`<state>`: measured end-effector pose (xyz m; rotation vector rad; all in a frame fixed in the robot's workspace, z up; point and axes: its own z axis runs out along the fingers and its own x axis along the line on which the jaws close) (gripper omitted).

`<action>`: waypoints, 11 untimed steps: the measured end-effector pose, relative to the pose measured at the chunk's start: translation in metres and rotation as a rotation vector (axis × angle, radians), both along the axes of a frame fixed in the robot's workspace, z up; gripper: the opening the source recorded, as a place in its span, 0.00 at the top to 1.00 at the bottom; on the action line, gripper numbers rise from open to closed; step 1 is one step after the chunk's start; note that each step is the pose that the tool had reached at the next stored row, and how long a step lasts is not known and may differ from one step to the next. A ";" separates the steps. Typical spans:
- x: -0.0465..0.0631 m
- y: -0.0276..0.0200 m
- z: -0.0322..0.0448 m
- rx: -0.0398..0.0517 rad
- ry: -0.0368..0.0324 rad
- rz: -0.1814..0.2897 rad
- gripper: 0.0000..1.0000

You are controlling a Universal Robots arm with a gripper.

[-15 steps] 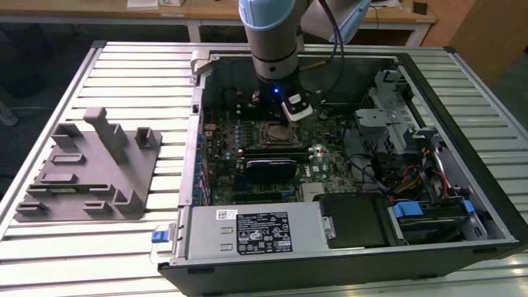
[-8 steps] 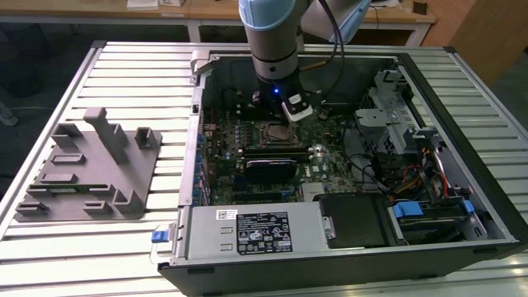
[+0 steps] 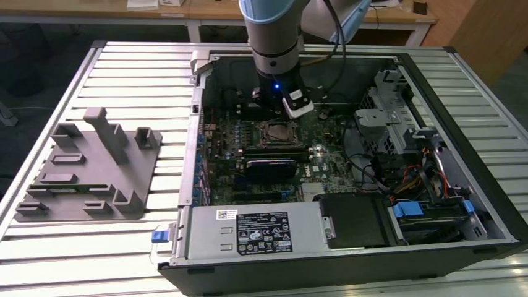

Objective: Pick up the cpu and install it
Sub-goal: 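Install the first cpu locking lever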

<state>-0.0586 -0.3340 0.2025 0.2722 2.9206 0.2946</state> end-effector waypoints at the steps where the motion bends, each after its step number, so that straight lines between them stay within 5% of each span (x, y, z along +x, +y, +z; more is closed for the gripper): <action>1: 0.000 0.0000 0.0004 0.0001 0.0000 0.000 0.89; 11: -0.004 0.0008 0.0005 0.0065 0.0000 0.000 0.89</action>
